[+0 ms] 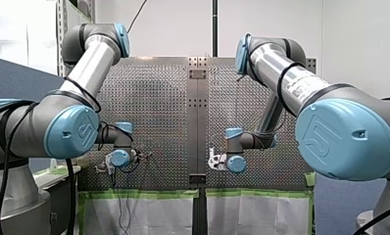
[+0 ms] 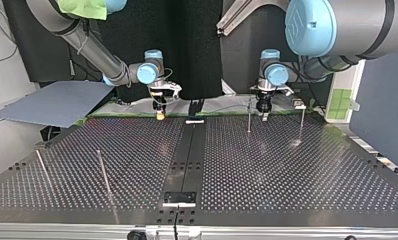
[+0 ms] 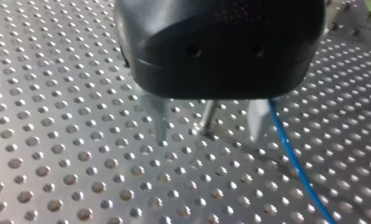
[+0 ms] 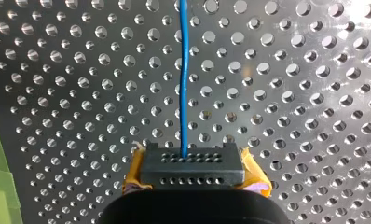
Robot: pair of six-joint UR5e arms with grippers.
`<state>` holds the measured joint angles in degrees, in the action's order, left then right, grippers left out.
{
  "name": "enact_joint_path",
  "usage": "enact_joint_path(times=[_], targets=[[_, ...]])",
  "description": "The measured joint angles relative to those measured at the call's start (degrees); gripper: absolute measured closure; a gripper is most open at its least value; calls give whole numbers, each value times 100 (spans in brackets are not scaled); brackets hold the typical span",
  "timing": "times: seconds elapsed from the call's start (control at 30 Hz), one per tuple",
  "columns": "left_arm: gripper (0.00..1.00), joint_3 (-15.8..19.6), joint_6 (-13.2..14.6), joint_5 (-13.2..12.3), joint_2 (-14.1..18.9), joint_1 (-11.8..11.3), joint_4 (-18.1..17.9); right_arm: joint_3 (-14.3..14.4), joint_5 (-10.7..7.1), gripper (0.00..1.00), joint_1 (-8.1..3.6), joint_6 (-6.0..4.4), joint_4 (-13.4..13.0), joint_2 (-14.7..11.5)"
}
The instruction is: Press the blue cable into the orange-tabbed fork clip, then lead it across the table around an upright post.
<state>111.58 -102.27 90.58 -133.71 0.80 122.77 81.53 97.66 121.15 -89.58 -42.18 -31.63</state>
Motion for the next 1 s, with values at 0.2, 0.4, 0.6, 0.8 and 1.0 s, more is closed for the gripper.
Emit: enact_joint_path(times=[0.2,0.4,0.6,0.8,1.0], targets=[[0,39,268,262,3,1,290,0,-1,100,1,3,70,0],[0,205,408,579,7,14,633,0,-1,100,1,27,161,0],[0,454,432,475,10,18,738,0,-1,100,1,33,173,0],[0,699,426,216,20,6,510,0,-1,100,8,35,179,1],[0,815,447,-15,33,33,389,0,-1,100,17,42,184,1]])
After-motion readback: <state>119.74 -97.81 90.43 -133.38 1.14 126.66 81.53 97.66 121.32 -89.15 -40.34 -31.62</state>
